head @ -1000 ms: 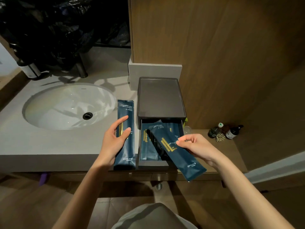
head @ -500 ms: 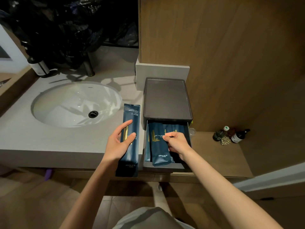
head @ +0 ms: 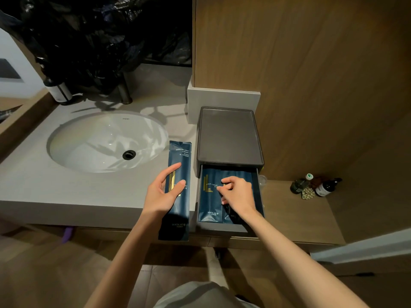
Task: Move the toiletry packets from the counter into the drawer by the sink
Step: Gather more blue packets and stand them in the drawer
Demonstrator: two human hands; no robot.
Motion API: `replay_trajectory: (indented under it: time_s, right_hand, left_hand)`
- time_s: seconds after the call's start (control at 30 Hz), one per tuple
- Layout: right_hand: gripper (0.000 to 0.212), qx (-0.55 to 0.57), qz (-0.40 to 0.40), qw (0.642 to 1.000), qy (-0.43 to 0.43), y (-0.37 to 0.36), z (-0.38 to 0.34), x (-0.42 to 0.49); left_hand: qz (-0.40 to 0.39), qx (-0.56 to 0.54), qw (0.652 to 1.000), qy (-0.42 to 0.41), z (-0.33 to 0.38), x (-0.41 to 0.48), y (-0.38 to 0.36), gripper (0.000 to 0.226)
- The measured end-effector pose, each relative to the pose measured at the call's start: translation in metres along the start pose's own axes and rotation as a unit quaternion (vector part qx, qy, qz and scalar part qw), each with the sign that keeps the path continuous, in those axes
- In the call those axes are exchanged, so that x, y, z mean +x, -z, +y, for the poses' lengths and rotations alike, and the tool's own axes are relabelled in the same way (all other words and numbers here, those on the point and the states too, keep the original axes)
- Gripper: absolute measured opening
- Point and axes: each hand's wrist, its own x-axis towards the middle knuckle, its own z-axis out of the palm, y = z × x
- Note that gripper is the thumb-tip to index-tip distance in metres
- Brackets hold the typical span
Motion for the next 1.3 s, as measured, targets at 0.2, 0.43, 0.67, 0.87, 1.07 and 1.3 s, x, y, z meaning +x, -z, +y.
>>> replay_trajectory:
  time_s: [0.2, 0.43, 0.67, 0.87, 1.07, 1.3]
  right_hand:
    - [0.070, -0.224, -0.141, 0.942, 0.206, 0.032, 0.011, -0.007]
    - [0.106, -0.329, -0.282, 0.876, 0.212, 0.023, 0.012, 0.007]
    - [0.112, -0.368, -0.293, 0.856, 0.214, 0.011, 0.004, 0.016]
    - [0.105, -0.339, -0.297, 0.872, 0.193, 0.015, -0.005, 0.013]
    - [0.033, -0.006, -0.123, 0.982, 0.143, 0.033, -0.030, -0.023]
    - [0.014, 0.187, -0.082, 0.979, 0.028, 0.039, -0.032, -0.048]
  left_hand:
    - [0.001, 0.006, 1.000, -0.005, -0.001, 0.003, -0.001, 0.041]
    - [0.000, 0.005, 1.000, -0.005, -0.001, 0.001, -0.001, 0.041]
    - [-0.012, 0.011, 1.000, -0.012, -0.002, 0.000, -0.001, 0.041]
    - [-0.032, 0.002, 0.999, -0.007, 0.000, 0.004, -0.008, 0.040]
    - [-0.070, -0.076, 0.995, 0.015, -0.001, 0.007, -0.016, 0.046]
    - [-0.127, -0.123, 0.984, 0.033, 0.004, 0.005, -0.044, 0.044]
